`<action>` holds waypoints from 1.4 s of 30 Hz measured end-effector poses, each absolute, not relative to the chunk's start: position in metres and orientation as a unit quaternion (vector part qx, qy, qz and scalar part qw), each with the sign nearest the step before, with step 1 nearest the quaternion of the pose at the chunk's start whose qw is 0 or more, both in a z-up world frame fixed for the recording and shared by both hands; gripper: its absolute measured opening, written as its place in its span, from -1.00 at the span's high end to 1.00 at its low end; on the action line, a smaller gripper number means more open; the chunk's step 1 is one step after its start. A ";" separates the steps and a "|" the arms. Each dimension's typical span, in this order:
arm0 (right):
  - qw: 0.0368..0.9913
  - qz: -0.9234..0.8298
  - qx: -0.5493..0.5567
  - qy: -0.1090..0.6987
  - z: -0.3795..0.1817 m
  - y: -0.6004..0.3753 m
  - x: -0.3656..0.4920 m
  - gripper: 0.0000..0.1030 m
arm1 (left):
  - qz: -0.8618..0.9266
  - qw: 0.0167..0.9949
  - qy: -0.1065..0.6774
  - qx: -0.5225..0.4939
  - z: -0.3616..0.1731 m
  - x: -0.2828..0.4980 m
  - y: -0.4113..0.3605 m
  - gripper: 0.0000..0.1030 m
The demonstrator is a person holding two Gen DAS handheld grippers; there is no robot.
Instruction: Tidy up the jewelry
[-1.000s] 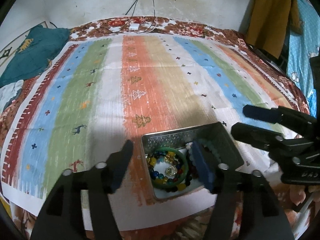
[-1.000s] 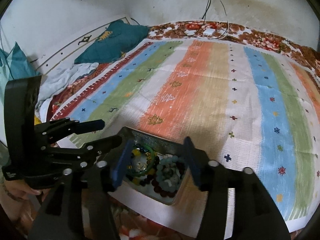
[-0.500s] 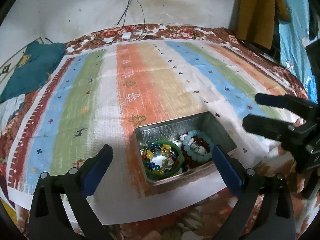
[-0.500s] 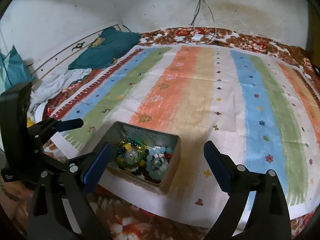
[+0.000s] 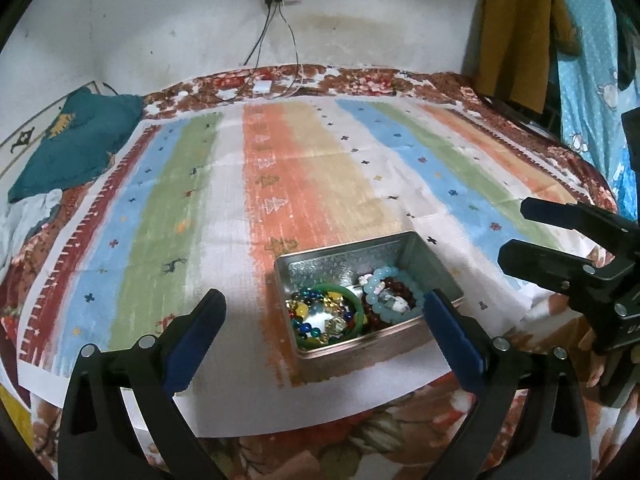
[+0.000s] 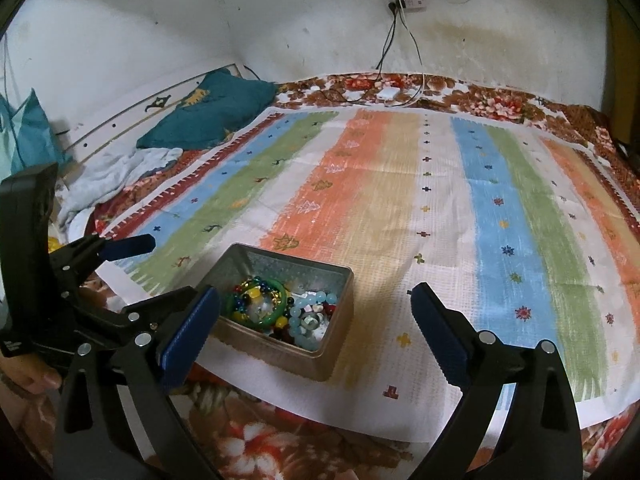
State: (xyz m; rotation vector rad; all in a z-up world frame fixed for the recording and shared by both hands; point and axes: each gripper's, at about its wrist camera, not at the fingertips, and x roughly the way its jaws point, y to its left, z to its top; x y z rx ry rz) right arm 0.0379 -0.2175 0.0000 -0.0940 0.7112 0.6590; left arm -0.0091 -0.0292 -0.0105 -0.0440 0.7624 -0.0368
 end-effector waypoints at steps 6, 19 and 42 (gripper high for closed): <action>0.884 0.316 -0.040 0.341 0.001 -0.220 0.036 -0.89 | -0.018 0.926 0.377 -0.027 -0.013 -0.009 -0.028 -0.89; 0.881 0.320 -0.042 0.345 -0.002 -0.217 0.036 -0.89 | -0.017 0.925 0.378 -0.026 -0.013 -0.011 -0.026 -0.89; 0.880 0.317 -0.055 0.350 -0.006 -0.214 0.036 -0.89 | -0.025 0.927 0.374 -0.027 -0.012 -0.012 -0.028 -0.89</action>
